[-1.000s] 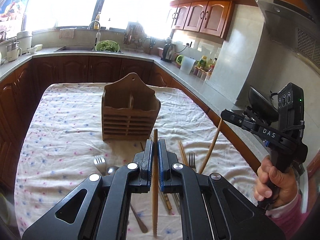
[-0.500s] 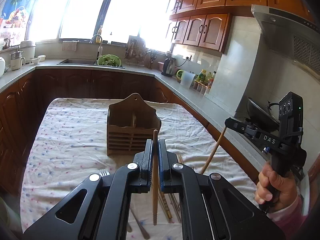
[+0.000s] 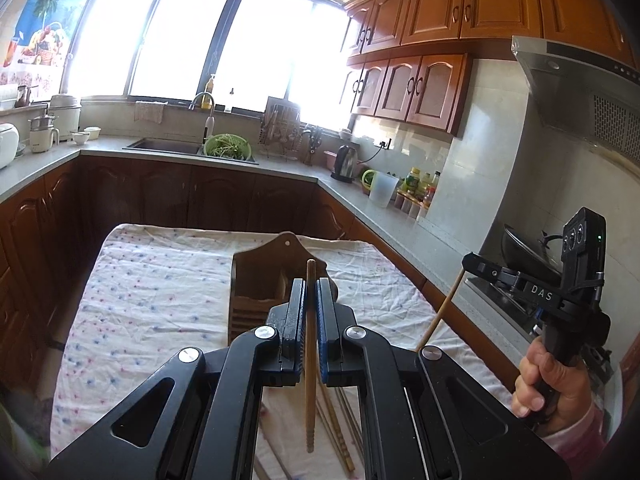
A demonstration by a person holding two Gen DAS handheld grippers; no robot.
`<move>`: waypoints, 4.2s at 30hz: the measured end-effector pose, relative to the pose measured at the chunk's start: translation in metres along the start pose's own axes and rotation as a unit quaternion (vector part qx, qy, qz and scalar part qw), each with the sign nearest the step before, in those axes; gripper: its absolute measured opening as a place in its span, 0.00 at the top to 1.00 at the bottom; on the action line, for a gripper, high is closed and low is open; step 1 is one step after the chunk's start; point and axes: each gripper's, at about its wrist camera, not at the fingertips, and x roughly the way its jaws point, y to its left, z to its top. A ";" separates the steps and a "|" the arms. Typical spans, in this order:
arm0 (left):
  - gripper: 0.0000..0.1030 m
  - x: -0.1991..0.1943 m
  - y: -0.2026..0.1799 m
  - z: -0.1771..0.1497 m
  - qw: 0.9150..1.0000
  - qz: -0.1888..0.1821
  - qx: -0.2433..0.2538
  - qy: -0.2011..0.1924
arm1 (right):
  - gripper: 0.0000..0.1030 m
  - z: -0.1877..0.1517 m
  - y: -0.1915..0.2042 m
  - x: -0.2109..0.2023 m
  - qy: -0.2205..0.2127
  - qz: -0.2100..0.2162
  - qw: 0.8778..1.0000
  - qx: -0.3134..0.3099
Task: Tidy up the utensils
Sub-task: 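Lift both held chopsticks and carry them over the wooden holder, then open the left tool over the holder while the right tool opens, dropping both chopsticks in, then move both tools back down to the remaining utensils on the cloth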
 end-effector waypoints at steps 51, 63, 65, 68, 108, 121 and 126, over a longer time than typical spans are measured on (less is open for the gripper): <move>0.95 0.171 0.085 0.031 0.991 0.098 -0.047 -0.074 | 0.95 0.024 -0.034 0.167 -0.071 -0.021 0.997 0.029; 0.40 0.152 0.085 0.030 0.990 0.112 -0.055 -0.070 | 0.23 0.025 -0.040 0.154 -0.072 -0.003 0.996 0.044; 0.29 0.146 0.085 0.027 0.989 0.116 -0.057 -0.068 | 0.22 0.025 -0.040 0.147 -0.072 -0.004 0.996 0.044; 0.23 0.136 0.084 0.020 0.989 0.120 -0.059 -0.064 | 0.10 0.024 -0.043 0.135 -0.072 0.003 0.996 0.051; 0.12 0.067 0.016 -0.105 0.989 0.076 -0.089 0.095 | 0.02 -0.113 -0.096 -0.026 0.017 -0.100 0.990 0.103; 0.12 0.105 -0.001 -0.111 0.985 0.074 -0.043 0.149 | 0.07 -0.114 -0.101 -0.005 0.043 -0.109 0.989 0.094; 0.37 0.132 -0.004 -0.112 0.981 0.060 -0.041 0.181 | 0.37 -0.109 -0.103 0.016 0.072 -0.115 0.987 0.087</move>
